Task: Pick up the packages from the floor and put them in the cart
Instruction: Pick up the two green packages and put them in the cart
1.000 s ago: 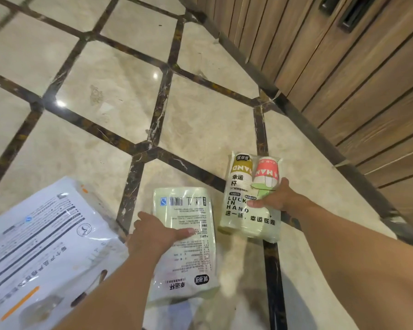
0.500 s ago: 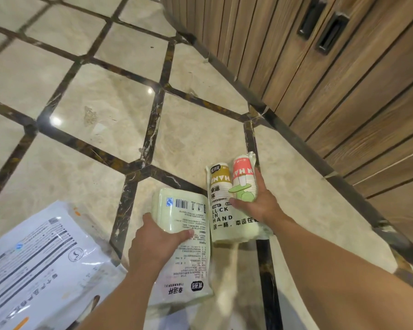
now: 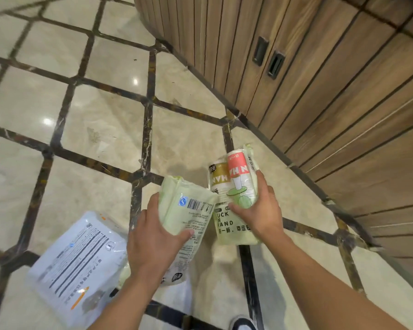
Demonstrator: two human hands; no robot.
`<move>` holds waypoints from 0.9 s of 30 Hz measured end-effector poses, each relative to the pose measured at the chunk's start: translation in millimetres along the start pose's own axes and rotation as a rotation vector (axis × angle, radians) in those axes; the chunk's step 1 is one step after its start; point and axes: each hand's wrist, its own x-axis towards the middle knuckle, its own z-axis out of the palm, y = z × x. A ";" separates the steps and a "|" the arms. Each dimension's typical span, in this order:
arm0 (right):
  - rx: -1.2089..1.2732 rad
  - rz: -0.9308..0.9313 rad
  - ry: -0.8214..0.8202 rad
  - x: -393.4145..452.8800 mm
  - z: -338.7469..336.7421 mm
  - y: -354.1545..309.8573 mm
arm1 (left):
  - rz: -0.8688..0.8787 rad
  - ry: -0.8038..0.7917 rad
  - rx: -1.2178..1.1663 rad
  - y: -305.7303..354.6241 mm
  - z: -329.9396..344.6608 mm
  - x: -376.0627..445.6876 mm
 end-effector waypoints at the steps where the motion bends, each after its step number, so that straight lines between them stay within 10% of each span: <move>1: 0.009 0.024 0.009 -16.9 -22.1 -6.3 | 0.011 -0.027 0.020 14.8 -21.9 -12.4; 11: 0.041 0.089 0.128 -169.7 -333.7 -99.9 | 0.252 -0.092 0.057 246.7 -278.3 -124.6; 27: 0.047 0.287 0.889 -494.1 -715.5 -176.3 | 1.131 -0.222 0.136 561.3 -492.8 -357.2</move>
